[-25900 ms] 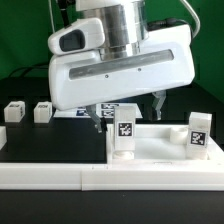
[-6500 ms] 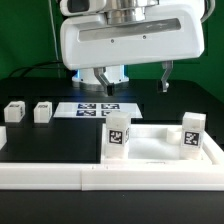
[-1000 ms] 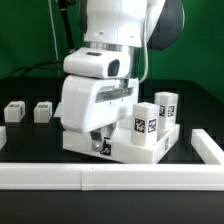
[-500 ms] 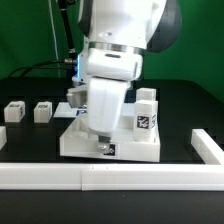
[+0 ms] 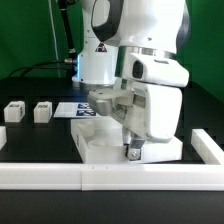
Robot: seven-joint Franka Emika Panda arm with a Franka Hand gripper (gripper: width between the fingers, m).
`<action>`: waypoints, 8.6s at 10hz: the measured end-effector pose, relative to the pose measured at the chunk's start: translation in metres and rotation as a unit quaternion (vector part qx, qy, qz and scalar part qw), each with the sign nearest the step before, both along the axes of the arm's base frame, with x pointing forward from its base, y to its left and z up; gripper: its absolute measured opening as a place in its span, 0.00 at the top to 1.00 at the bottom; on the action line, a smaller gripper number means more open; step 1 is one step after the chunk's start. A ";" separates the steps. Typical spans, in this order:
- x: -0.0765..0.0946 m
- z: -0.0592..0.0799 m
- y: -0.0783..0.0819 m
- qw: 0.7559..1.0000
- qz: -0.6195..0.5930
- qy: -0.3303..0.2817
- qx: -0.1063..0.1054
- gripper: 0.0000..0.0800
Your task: Assemble square table
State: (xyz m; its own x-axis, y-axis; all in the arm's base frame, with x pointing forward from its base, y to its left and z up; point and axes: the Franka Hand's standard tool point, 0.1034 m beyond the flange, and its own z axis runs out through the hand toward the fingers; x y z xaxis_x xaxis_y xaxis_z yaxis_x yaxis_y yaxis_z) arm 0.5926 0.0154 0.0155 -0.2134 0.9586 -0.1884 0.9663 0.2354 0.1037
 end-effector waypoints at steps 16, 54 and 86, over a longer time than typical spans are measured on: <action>-0.006 -0.003 0.023 0.883 0.438 0.141 -0.097 0.92; -0.007 0.005 0.077 0.774 0.576 0.259 -0.038 0.19; -0.124 0.075 -0.175 0.851 -0.514 0.090 -0.063 0.19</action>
Offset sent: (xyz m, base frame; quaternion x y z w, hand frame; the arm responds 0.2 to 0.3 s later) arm 0.0140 0.0139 -0.0066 0.0464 0.0275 -0.1400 0.9887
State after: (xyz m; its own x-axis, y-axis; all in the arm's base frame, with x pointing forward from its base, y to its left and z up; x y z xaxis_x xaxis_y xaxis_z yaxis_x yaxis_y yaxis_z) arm 0.4687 -0.1592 0.0905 0.6892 0.6307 -0.3565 0.6656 -0.7456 -0.0322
